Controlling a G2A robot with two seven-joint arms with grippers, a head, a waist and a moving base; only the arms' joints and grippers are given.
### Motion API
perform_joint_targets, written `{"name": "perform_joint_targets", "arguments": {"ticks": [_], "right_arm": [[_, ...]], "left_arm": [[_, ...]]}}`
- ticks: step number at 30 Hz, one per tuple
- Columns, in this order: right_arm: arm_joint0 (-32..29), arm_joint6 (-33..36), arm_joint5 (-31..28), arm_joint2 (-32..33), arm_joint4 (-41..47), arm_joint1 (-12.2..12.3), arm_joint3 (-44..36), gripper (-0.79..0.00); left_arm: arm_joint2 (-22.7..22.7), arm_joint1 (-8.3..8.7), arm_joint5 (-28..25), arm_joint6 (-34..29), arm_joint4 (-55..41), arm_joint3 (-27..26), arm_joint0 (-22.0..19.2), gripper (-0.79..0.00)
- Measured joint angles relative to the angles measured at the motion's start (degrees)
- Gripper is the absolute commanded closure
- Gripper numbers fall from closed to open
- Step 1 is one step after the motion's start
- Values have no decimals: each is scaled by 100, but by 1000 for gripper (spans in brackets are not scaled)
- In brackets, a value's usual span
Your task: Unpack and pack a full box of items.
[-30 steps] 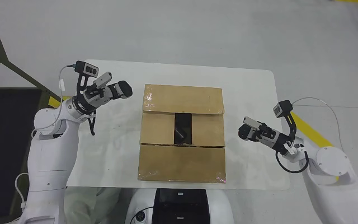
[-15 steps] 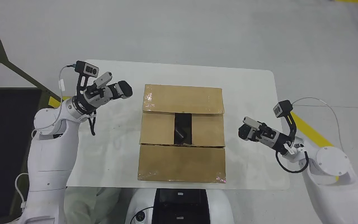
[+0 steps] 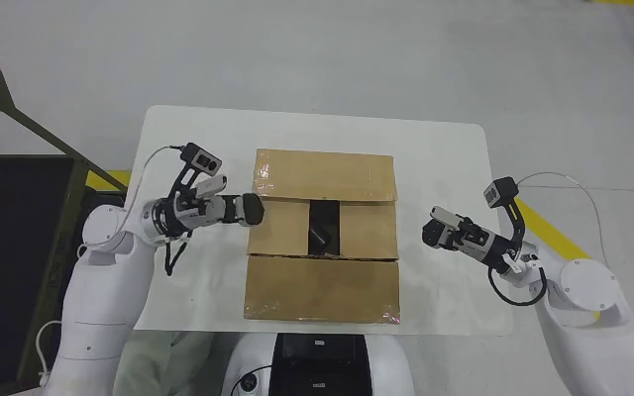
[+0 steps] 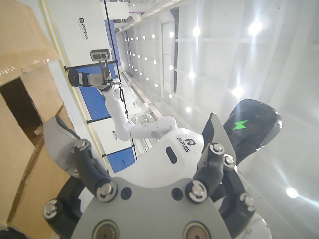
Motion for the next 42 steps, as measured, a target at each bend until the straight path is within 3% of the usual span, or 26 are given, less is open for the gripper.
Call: {"name": "perform_joint_targets", "arguments": {"ticks": [9,18,42], "right_arm": [[0,0,0,0,0,0,0,-785],[0,0,0,0,0,0,0,-785],[0,0,0,0,0,0,0,-785]], "left_arm": [[117,45,52,-463,223,-123,332,-785],[80,126,-160,-764,858,242,352,-785],[714,56,-1185,405,1220,1264,-435,-785]]}}
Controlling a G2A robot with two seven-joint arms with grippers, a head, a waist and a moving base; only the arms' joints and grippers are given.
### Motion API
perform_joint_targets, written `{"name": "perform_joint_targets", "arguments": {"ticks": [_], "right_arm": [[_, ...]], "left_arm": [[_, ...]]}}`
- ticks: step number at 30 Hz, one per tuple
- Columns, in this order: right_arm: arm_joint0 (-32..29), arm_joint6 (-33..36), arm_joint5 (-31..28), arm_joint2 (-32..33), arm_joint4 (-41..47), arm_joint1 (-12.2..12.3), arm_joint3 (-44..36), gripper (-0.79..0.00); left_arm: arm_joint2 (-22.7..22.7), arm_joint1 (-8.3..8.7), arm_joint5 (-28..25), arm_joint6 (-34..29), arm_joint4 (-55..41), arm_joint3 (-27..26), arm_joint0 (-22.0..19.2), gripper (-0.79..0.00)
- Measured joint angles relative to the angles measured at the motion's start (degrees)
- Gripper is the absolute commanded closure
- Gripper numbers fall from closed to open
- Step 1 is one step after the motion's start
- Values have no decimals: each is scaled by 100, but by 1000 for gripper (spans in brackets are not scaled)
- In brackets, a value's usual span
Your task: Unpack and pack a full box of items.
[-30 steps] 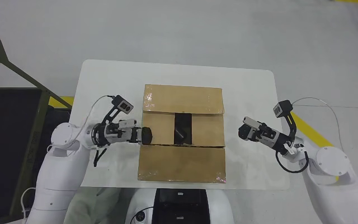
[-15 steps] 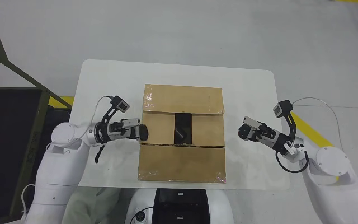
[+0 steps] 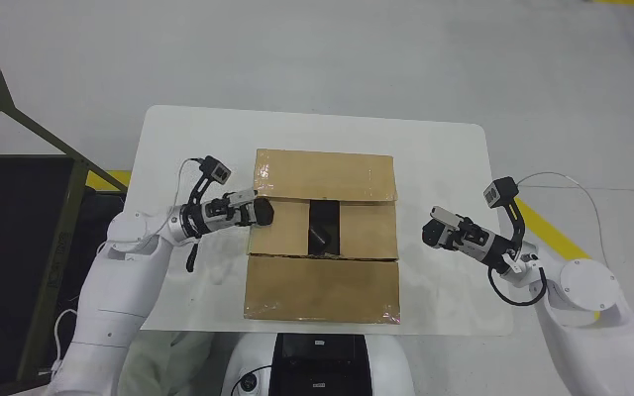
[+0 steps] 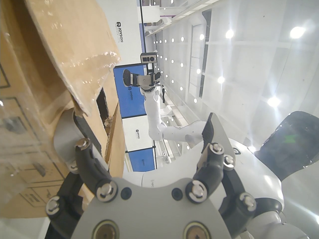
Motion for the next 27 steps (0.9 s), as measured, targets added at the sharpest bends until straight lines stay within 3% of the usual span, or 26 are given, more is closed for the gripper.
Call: {"name": "perform_joint_targets", "arguments": {"ticks": [12,27], "right_arm": [[0,0,0,0,0,0,0,-785],[0,0,0,0,0,0,0,-785]], "left_arm": [[238,-93,-698,693,-202,400,-396,-785],[624,-221,-886,1030,-519,582,-1007,-785]]}}
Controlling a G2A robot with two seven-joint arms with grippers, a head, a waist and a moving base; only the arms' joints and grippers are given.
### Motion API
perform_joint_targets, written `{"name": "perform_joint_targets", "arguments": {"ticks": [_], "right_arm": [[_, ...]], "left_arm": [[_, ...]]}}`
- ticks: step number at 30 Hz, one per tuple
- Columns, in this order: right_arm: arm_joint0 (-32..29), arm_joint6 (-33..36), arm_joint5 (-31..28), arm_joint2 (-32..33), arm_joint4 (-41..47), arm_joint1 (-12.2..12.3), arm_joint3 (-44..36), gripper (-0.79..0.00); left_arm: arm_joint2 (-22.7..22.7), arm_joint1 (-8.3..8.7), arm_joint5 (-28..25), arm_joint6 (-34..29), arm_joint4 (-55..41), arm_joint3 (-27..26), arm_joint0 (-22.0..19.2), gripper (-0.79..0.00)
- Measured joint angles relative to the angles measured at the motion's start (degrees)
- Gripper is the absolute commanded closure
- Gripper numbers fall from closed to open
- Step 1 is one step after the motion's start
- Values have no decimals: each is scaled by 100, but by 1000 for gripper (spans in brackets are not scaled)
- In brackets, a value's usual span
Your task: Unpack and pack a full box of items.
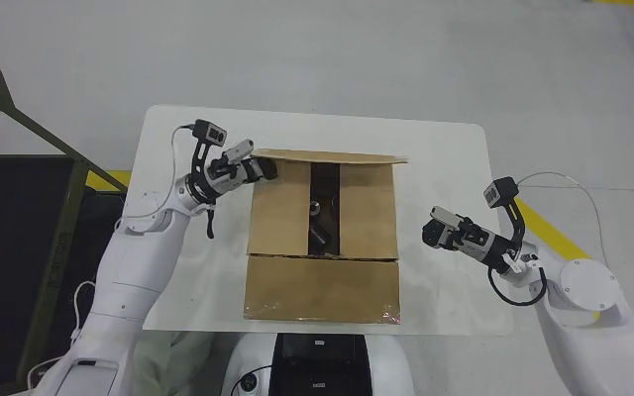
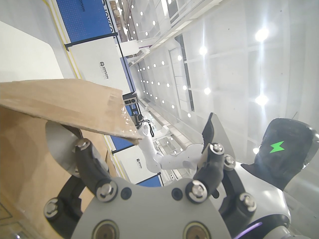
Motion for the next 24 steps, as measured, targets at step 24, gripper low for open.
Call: {"name": "perform_joint_targets", "arguments": {"ticks": [24], "right_arm": [[0,0,0,0,0,0,0,-785]], "left_arm": [[746,-313,-250,544,-89,1547,-1542,-785]]}}
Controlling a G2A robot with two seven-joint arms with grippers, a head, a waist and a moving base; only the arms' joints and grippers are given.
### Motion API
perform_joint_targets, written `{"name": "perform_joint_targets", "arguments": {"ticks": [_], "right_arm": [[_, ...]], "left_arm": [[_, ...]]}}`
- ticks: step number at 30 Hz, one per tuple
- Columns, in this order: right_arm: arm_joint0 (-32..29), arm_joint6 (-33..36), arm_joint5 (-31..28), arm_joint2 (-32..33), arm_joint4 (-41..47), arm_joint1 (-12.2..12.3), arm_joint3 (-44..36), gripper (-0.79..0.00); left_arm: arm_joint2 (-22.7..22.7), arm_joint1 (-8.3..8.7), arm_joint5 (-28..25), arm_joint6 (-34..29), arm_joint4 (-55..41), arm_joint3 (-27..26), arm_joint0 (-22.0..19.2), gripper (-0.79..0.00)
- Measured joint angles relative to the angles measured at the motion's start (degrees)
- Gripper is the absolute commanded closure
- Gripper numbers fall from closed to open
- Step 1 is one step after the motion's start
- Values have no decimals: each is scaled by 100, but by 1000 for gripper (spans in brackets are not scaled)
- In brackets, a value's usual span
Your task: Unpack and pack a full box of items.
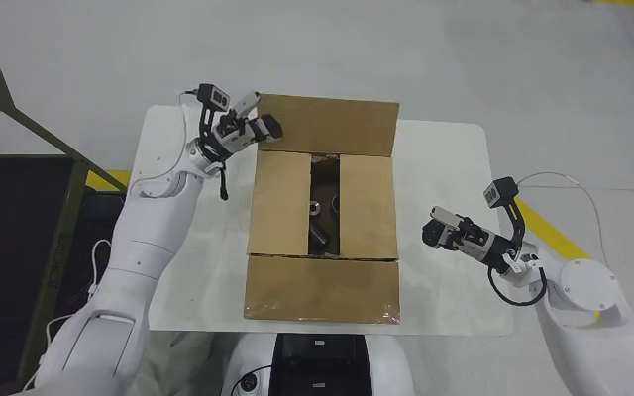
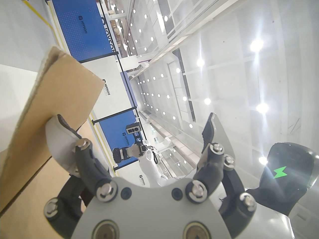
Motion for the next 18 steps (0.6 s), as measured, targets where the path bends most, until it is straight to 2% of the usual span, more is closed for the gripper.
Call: {"name": "perform_joint_targets", "arguments": {"ticks": [10,18], "right_arm": [[0,0,0,0,0,0,0,-785],[0,0,0,0,0,0,0,-785]], "left_arm": [[374,-156,115,212,206,732,-546,-785],[625,-272,19,629,689,1542,-913,-785]]}}
